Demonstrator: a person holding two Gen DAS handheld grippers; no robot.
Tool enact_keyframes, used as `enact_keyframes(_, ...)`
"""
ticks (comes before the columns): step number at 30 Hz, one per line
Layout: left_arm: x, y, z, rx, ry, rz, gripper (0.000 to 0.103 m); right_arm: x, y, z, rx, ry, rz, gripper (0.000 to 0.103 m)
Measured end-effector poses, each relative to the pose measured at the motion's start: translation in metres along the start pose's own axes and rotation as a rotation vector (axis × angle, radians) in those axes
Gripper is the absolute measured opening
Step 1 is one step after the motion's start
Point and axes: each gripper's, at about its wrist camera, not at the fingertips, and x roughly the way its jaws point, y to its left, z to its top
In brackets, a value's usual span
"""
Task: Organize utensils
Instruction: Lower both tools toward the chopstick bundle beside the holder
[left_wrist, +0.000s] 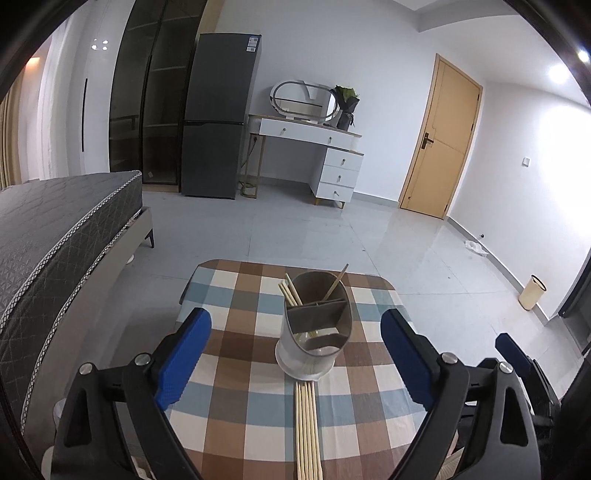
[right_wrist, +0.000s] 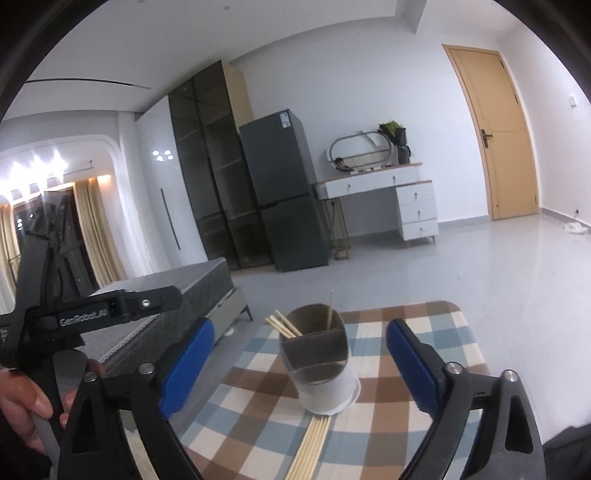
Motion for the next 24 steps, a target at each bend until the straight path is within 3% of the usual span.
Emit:
enact_keyframes(9,0.006,-0.002,-0.03,0.034,0.006,0.036,0.09,-0.005,-0.012,-0.029,0.056,0.028,-0.087,0.103)
enact_keyframes(12,0.015,0.0,-0.039,0.033,0.027,0.063,0.09,0.001,-0.016,-0.037,0.056,0.079,-0.126,0.103)
enact_keyframes(17,0.027,0.005,-0.055,0.034,0.039,0.071,0.09,0.01,-0.02,-0.054,0.06,0.114,-0.123,0.103)
enact_keyframes(24,0.05,0.012,-0.081,0.031,0.121,0.089,0.09,0.025,-0.028,-0.073,0.102,0.186,-0.122,0.103)
